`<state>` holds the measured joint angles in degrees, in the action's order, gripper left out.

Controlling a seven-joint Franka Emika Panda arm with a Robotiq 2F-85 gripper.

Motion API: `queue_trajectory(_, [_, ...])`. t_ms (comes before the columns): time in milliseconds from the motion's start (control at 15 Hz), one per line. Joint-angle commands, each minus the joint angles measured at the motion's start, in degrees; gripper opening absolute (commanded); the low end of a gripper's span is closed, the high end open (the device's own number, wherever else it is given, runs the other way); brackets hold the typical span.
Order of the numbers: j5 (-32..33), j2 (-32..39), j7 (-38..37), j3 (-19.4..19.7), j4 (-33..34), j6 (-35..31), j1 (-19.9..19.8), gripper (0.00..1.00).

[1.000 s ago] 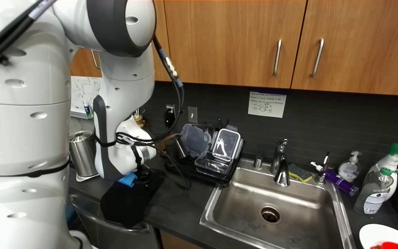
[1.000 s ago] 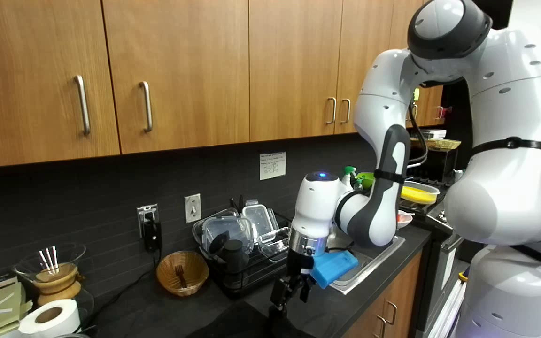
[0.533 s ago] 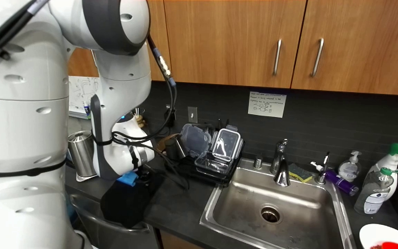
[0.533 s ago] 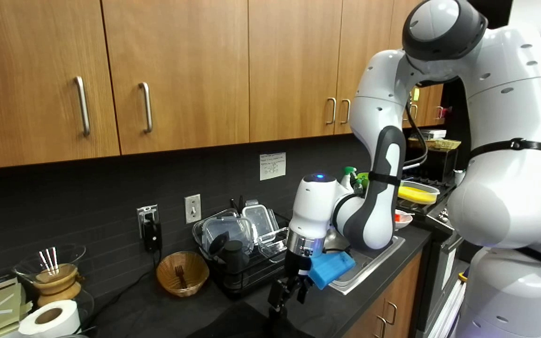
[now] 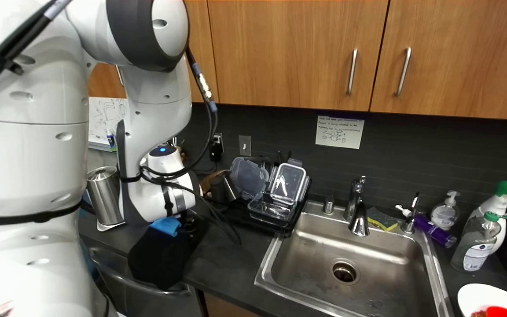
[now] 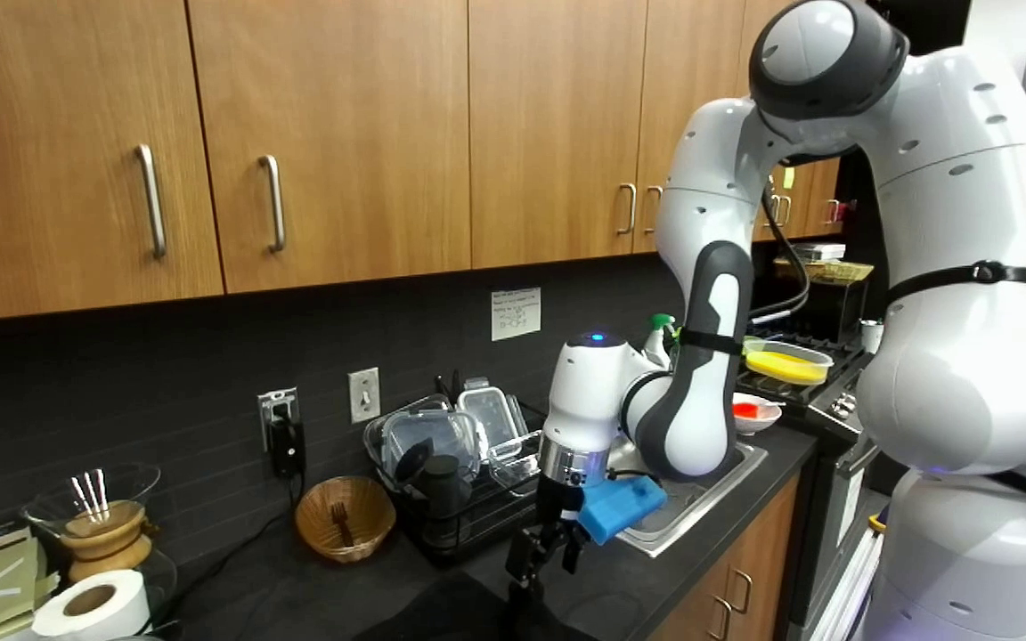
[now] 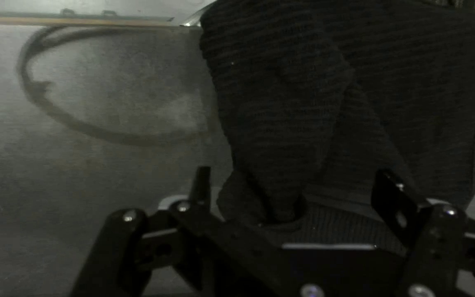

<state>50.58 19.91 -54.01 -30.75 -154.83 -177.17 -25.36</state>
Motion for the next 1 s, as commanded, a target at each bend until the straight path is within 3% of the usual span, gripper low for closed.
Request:
queue_trajectory(0, [-14.3,0.6,12.1,8.0,0.7,-1.3,9.4,1.00])
queue_trajectory(267, [-35.2,1.8,29.3,12.0,1.2,-0.7,16.6,1.00])
queue_trajectory(400, [-42.2,2.6,35.0,12.6,1.9,-0.4,18.9,1.00])
queue_trajectory(600, [-48.0,3.6,40.1,13.5,2.7,-0.3,21.4,1.00])
queue_trajectory(933, [-50.8,5.7,44.1,16.9,4.3,-0.7,25.6,1.00])
